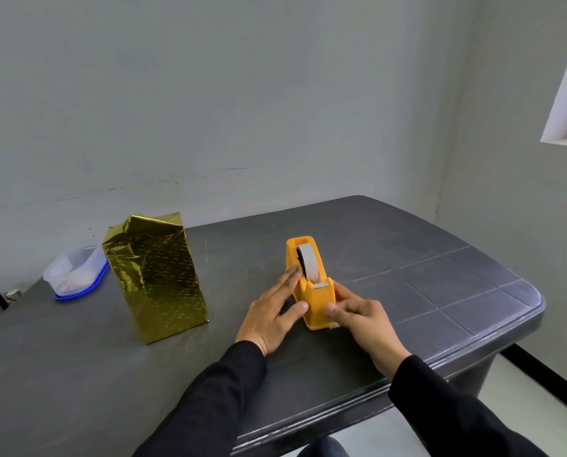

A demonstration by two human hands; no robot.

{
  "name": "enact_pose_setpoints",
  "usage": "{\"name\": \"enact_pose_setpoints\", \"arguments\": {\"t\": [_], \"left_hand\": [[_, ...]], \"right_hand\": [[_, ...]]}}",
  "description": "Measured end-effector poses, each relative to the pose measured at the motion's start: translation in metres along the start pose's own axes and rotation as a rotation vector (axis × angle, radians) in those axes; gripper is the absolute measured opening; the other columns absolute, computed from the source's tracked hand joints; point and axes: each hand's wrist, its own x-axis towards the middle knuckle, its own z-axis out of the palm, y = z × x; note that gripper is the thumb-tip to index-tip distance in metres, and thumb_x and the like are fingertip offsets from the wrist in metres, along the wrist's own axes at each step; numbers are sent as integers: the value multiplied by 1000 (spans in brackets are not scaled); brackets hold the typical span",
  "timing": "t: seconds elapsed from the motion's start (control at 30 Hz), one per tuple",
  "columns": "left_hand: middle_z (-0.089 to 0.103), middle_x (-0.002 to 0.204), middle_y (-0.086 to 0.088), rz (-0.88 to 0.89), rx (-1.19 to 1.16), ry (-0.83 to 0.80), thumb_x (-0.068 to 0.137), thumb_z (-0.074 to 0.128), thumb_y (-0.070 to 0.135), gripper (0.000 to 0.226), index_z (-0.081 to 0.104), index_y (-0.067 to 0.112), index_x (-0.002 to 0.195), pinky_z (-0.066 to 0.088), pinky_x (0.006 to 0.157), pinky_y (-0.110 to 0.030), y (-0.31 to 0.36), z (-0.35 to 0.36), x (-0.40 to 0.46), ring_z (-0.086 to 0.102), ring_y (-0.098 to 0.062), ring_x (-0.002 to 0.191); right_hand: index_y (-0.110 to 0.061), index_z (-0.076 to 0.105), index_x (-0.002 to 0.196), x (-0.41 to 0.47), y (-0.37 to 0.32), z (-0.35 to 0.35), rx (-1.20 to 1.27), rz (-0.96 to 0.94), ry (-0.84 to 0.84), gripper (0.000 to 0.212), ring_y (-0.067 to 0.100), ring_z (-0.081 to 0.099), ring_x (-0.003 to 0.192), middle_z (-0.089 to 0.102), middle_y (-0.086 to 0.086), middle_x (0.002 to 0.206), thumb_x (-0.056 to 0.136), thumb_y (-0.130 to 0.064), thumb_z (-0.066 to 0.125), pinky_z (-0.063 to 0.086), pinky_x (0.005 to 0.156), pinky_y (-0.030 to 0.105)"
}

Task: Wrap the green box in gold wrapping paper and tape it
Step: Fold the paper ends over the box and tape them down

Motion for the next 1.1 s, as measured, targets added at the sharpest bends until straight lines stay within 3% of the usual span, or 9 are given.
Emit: {"name": "enact_pose_setpoints", "arguments": {"t": [0.1,0.2,0.3,0.4,0.47,0.57,0.8,0.93,1.1], "left_hand": [[22,162,28,0,-17,47,90,37,75,73,22,50,157,30,121,-38,-1,3,-3,25,1,147],[47,133,15,20,-19,286,89,45,70,66,47,40,147,44,105,-33,16,3,-9,46,-5,126],[54,113,12,241,100,482,90,59,51,43,66,29,127,46,96,-33,62,-4,-2,51,-10,113],[61,111,17,429,334,266,90,65,41,34,68,30,123,43,98,-36,106,-13,11,49,-10,116],[54,123,12,337,443,23,95,63,42,38,61,37,133,36,104,-36,125,-19,18,42,-13,124],[48,134,-1,221,587,-86,101,55,40,40,54,39,141,32,105,-36,136,-23,27,37,-19,128],[69,96,18,323,531,-10,93,64,36,33,54,31,123,36,107,-39,129,-24,31,46,-7,109],[71,90,19,246,259,176,90,71,34,24,56,32,109,41,93,-33,133,-39,31,46,-2,104],[74,88,21,78,19,198,88,78,33,31,54,36,108,43,83,-18,129,-73,28,59,-1,105]], "right_hand": [[-3,78,81,-2,9,-7,337,-24,98,50,17,62,125,70,-8,131,93,-47,58,51,102,44],[2,76,82,-1,9,-7,495,-12,111,71,15,62,123,71,-6,130,90,-62,45,50,97,42],[1,77,82,-4,8,-7,531,-32,98,77,14,62,123,70,-4,131,90,-66,39,50,95,40],[0,78,87,-5,10,-9,578,-41,121,76,15,62,123,71,-4,130,91,-65,39,50,94,41],[1,77,88,-6,11,-9,563,-56,132,77,15,62,123,72,-7,128,91,-65,38,49,93,41],[1,79,90,-6,13,-10,508,-74,136,80,13,61,121,73,-10,125,92,-65,35,48,92,39],[-5,83,92,6,15,-17,622,79,80,71,23,64,121,73,6,125,102,-60,39,45,107,44],[-1,73,112,10,6,-27,745,233,119,45,26,67,111,75,12,119,99,-42,59,52,89,38],[-14,78,112,3,-32,-20,570,-82,134,21,21,67,115,76,1,116,94,-17,67,52,87,37]]}}
